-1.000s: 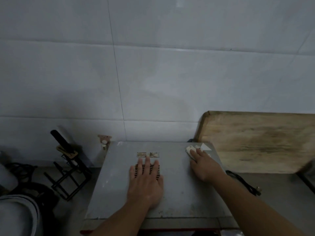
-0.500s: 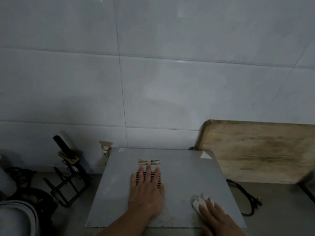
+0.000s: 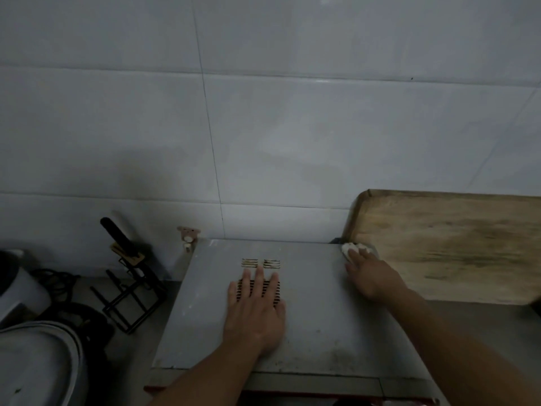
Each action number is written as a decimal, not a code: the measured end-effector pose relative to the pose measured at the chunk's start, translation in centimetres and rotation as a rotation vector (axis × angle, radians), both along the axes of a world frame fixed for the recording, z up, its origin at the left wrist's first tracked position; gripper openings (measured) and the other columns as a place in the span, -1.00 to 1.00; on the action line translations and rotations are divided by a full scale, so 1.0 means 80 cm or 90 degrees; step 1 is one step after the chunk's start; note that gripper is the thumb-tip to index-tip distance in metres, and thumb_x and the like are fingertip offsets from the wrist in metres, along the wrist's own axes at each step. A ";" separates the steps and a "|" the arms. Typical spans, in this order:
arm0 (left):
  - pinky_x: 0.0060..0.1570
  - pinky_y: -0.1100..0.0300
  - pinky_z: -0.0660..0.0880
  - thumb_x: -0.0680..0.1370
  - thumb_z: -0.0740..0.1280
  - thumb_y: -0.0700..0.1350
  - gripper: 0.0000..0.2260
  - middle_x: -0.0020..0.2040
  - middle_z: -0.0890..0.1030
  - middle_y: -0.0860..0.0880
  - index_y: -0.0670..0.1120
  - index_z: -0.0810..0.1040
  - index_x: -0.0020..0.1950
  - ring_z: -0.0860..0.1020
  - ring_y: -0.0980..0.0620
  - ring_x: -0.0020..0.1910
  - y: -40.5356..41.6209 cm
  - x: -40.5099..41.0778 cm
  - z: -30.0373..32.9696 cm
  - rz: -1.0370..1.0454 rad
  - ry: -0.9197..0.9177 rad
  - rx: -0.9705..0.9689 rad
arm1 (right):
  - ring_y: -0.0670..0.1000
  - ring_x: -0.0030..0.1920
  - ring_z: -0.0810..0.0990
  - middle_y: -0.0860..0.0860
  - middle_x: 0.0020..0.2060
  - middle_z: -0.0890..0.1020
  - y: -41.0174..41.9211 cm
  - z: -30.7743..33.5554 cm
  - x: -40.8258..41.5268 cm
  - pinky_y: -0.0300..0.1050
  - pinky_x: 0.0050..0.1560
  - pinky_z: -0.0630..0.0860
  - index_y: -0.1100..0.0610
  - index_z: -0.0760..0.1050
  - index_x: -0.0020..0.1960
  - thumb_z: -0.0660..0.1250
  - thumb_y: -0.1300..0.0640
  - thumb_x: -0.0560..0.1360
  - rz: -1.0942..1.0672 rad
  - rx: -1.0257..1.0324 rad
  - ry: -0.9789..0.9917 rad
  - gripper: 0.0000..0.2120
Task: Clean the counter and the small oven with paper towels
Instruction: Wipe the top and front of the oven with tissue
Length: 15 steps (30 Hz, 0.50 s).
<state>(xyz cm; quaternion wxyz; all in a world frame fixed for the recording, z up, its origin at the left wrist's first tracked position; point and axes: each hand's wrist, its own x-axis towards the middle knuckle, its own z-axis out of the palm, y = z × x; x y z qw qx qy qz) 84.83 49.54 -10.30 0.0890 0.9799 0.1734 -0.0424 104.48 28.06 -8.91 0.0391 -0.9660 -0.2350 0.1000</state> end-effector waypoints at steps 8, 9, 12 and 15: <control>0.53 -0.16 -0.27 0.65 -0.16 0.21 -0.44 0.62 -0.29 0.04 0.17 -0.25 0.62 -0.32 -0.05 0.59 -0.001 0.000 -0.002 0.003 -0.005 -0.002 | 0.09 0.57 0.08 0.05 0.59 0.07 -0.030 -0.002 -0.120 0.02 0.51 0.11 -0.06 0.00 0.60 -0.14 -0.22 0.58 0.035 0.020 -0.052 -0.38; 0.53 -0.16 -0.27 0.65 -0.16 0.21 -0.44 0.62 -0.29 0.04 0.17 -0.25 0.62 -0.32 -0.05 0.59 -0.001 0.000 -0.002 0.003 -0.006 -0.001 | 0.08 0.57 0.08 0.02 0.59 0.07 -0.038 -0.006 -0.143 0.00 0.51 0.11 -0.08 0.02 0.60 -0.15 -0.24 0.55 0.053 0.026 -0.051 -0.36; 0.53 -0.16 -0.27 0.65 -0.16 0.20 -0.45 0.63 -0.29 0.04 0.16 -0.25 0.62 -0.31 -0.05 0.59 -0.002 0.000 -0.002 0.004 -0.011 0.005 | 0.09 0.42 0.44 0.05 0.48 0.36 -0.060 -0.017 -0.199 -0.09 0.39 0.29 -0.01 0.35 0.49 -0.04 -0.26 0.53 0.071 0.032 -0.074 -0.37; 0.53 -0.16 -0.28 0.65 -0.16 0.21 -0.45 0.63 -0.29 0.04 0.17 -0.25 0.62 -0.31 -0.05 0.59 0.000 0.001 -0.001 0.008 -0.010 0.007 | 0.10 0.13 0.67 0.08 0.24 0.62 -0.068 -0.021 -0.219 -0.14 0.17 0.31 0.03 0.59 0.27 0.09 -0.22 0.49 0.077 0.022 -0.119 -0.45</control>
